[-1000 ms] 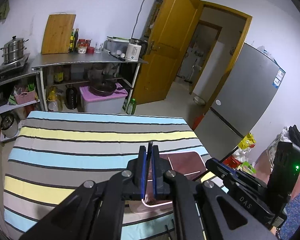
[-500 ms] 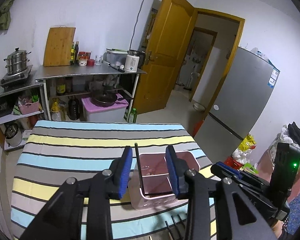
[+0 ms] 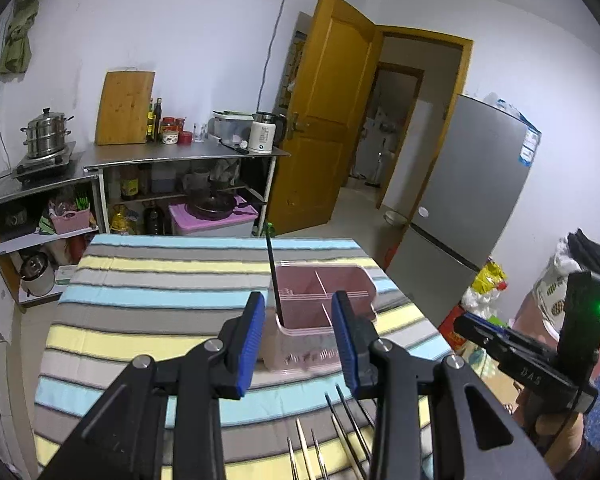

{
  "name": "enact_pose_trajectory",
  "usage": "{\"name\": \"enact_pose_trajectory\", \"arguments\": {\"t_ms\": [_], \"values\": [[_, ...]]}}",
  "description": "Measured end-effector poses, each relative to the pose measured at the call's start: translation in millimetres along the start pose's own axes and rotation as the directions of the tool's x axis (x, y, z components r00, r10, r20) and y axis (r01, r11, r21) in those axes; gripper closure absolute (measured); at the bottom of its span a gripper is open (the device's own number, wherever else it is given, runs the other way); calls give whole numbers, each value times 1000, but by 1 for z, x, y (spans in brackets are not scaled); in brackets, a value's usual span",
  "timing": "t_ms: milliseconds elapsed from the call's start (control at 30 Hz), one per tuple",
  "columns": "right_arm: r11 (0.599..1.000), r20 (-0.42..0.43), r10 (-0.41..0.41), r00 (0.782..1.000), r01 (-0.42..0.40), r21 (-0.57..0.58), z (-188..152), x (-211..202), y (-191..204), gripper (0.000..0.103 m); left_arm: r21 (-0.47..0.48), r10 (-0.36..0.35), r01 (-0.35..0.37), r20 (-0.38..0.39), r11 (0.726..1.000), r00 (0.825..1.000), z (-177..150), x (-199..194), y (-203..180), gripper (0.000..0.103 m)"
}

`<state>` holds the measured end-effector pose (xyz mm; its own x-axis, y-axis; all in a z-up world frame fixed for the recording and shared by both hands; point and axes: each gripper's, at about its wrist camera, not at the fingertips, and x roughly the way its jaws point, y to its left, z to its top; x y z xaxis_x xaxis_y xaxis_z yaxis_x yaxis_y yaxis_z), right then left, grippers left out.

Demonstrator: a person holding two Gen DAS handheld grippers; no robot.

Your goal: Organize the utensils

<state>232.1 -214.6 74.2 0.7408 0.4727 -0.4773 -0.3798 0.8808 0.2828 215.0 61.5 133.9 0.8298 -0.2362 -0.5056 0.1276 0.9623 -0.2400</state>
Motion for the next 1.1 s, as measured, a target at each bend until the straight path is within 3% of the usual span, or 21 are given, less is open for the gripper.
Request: {"name": "enact_pose_trajectory", "arguments": {"t_ms": [200, 467, 1100], "values": [[1000, -41, 12, 999, -12, -2, -42, -17, 5, 84, -13, -16, 15, -45, 1000, 999, -52, -14, 5, 67], [999, -137, 43, 990, -42, 10, -89, -7, 11, 84, -12, 0, -2, -163, 1000, 987, -110, 1, 6, 67], [996, -259, 78, 963, -63, 66, -132, 40, 10, 85, -27, 9, -20, -371, 999, 929, -164, 78, 18, 67]]}}
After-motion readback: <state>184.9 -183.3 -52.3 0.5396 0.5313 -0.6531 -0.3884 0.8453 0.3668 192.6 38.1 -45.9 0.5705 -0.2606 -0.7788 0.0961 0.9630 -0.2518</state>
